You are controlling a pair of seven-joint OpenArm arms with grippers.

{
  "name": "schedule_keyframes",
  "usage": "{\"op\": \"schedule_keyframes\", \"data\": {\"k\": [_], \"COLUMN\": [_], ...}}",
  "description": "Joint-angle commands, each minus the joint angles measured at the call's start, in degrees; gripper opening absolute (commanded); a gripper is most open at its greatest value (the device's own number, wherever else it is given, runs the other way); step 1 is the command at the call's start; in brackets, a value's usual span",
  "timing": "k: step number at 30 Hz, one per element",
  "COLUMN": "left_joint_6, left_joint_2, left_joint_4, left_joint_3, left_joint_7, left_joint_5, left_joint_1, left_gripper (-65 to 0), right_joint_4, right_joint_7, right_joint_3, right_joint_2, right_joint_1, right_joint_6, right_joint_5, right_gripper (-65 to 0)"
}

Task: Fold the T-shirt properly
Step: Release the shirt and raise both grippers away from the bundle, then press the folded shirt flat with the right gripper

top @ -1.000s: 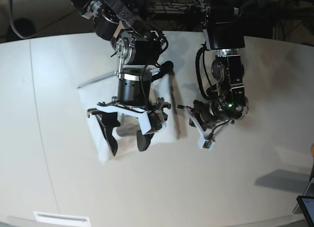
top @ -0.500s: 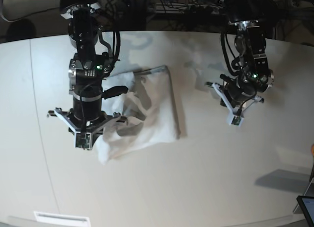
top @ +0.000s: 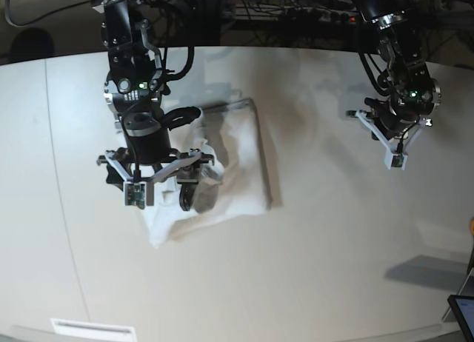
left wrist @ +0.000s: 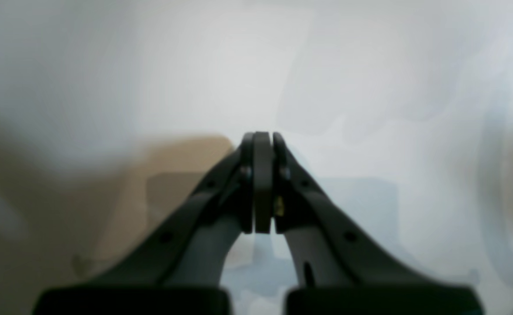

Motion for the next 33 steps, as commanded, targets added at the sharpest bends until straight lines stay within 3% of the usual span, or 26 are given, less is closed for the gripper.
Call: {"op": "schedule_keyframes", "data": {"k": [1,10,16,21,33], "left_joint_6": [0.2,0.2,0.2,0.2,0.2], "left_joint_2": [-0.6,-0.4,-0.4,-0.4,0.5], "left_joint_4": [0.9,-3.1,-4.1,-4.2,-3.8], "left_joint_3": [0.9,4.0,3.7,3.9,4.1], "left_joint_7": [-1.0,-1.0,-1.1,-1.1,-1.1], "left_joint_5": [-0.4,-0.4,-0.4,-0.4,-0.4], "left_joint_1": [-1.0,-3.0,-3.6,-3.6,-3.5], "left_gripper": [-65.0,-65.0,-65.0,-65.0,-65.0], "right_joint_4": [1.2,2.0,2.0,1.7,-1.4], "right_joint_7": [1.6,2.4,10.0,7.2,6.8], "right_joint_3": [-0.2,-4.9,-8.3,-8.3,-8.0], "right_joint_2": [-0.3,1.2,1.4,1.4,1.4], "right_joint_1": [0.5,0.1,-2.0,-1.7,-0.5], "right_joint_6": [0.3,0.4,0.4,0.3,0.2], "right_joint_5": [-0.2,-0.2,-0.1,-0.1,-0.2], "right_gripper": [-20.9,-20.9,-20.9,-20.9,-20.9]}}
